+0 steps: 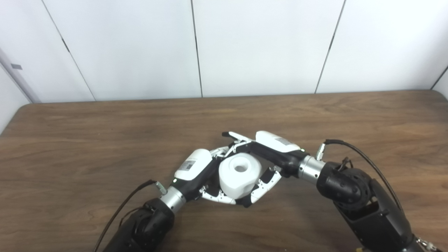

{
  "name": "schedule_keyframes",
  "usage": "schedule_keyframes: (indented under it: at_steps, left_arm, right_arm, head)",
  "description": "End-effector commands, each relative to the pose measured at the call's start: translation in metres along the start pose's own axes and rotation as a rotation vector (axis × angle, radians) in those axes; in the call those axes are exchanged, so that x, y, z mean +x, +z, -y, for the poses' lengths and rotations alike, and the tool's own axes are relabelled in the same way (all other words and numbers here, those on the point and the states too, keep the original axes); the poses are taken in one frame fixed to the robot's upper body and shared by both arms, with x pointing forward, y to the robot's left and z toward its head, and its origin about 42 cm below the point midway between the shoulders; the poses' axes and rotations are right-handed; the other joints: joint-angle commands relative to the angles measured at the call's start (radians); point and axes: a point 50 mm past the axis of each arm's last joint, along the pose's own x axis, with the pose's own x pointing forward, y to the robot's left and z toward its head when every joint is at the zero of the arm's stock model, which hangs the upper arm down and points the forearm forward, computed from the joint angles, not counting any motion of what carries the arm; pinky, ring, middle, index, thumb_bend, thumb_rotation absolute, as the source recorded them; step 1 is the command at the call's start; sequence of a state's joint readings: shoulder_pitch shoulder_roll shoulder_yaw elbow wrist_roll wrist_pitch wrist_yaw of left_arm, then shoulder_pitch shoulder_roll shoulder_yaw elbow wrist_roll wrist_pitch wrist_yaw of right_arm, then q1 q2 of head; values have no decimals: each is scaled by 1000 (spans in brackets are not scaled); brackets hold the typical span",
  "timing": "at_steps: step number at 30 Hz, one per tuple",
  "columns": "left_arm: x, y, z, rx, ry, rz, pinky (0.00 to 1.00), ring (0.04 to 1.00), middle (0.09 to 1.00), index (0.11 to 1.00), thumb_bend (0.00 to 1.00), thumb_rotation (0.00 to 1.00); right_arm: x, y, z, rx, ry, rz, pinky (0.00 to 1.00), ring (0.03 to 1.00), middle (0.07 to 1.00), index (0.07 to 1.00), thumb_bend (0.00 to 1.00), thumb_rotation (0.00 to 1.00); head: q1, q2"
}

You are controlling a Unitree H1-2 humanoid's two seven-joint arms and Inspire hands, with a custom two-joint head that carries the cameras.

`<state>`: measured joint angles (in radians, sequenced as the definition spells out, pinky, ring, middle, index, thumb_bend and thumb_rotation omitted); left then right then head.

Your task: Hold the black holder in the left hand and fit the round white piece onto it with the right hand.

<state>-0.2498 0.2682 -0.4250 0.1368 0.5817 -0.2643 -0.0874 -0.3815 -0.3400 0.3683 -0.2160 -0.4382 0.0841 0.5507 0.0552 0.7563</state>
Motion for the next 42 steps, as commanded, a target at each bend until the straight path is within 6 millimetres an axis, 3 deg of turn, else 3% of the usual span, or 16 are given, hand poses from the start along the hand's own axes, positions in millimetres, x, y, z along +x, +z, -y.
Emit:
schedule_keyframes:
  at_steps: [1,17,31,38,40,42]
  left_arm:
    - [-18,-17,25,-10,-146,-108,816,895,878,480,523,54]
    - [-18,-18,25,-10,-149,-110,810,896,879,480,523,54]
    - [-18,-19,25,-14,-145,-109,821,895,878,480,523,55]
    - [-16,-19,24,-12,-141,-111,823,894,879,480,523,54]
    - [-16,-20,23,-15,-137,-113,823,894,879,480,523,54]
    - [-16,-20,22,-21,-136,-118,831,898,881,480,523,54]
  right_arm:
    - [0,11,19,-24,-50,48,702,900,1000,1000,1000,294]
    - [-6,7,26,-15,-117,60,693,868,1000,1000,1000,298]
    - [-18,3,39,4,-137,49,716,911,1000,1000,1000,285]
    - [-33,-7,49,19,-86,40,725,918,1000,1000,1000,261]
    - [-40,-14,55,47,-34,7,796,950,1000,1000,1000,256]
    - [-48,-21,60,43,11,-26,801,951,1000,1000,1000,239]
  head:
    - [1,3]
    - [-1,5]
    - [-4,8]
    - [2,1]
    - [5,1]
    - [5,1]
